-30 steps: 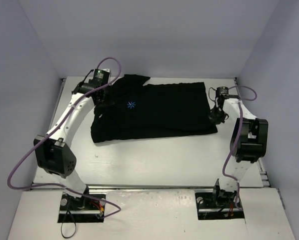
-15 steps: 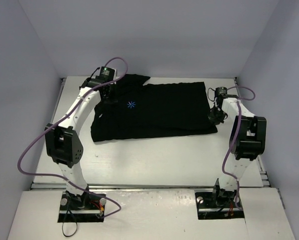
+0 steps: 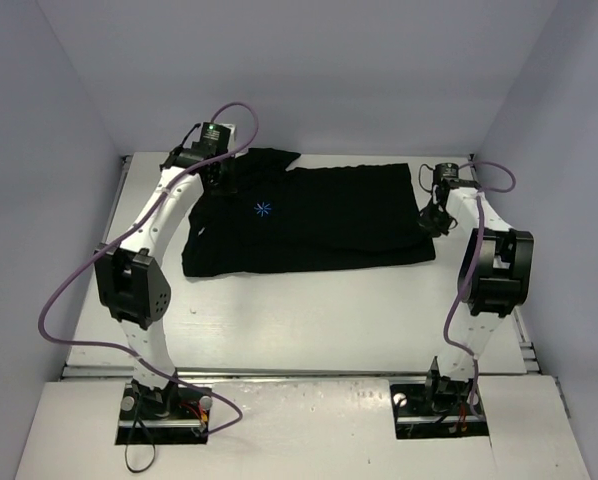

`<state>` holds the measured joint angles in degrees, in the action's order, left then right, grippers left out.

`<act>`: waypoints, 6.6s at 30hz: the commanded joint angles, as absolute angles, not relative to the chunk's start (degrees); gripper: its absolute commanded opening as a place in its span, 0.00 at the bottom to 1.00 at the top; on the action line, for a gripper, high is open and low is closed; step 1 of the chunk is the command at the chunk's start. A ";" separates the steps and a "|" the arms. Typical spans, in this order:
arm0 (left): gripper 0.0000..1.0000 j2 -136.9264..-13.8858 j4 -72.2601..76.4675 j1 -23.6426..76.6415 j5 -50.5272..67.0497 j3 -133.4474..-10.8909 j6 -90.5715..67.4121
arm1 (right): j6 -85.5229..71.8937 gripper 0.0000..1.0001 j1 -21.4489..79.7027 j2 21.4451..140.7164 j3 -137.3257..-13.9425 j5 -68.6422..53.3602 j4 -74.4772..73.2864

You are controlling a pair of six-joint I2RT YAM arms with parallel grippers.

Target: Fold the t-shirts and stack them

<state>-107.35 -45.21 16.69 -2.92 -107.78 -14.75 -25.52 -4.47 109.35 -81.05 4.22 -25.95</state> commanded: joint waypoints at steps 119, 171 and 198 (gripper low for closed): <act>0.44 -77.39 -28.01 1.32 0.65 -40.52 -42.04 | -3.82 0.49 56.92 122.63 -102.32 -5.81 -7.52; 0.42 -77.27 -24.50 0.35 5.30 -33.88 -45.82 | -2.00 0.81 43.87 120.37 -98.37 19.87 0.75; 0.46 -77.54 -31.98 3.69 1.02 -51.92 -30.73 | -36.84 0.69 24.83 83.50 -45.53 13.10 -10.95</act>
<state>-76.14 -31.72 3.81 4.78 -54.16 -30.08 -30.29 28.50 88.81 -49.84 12.38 -8.57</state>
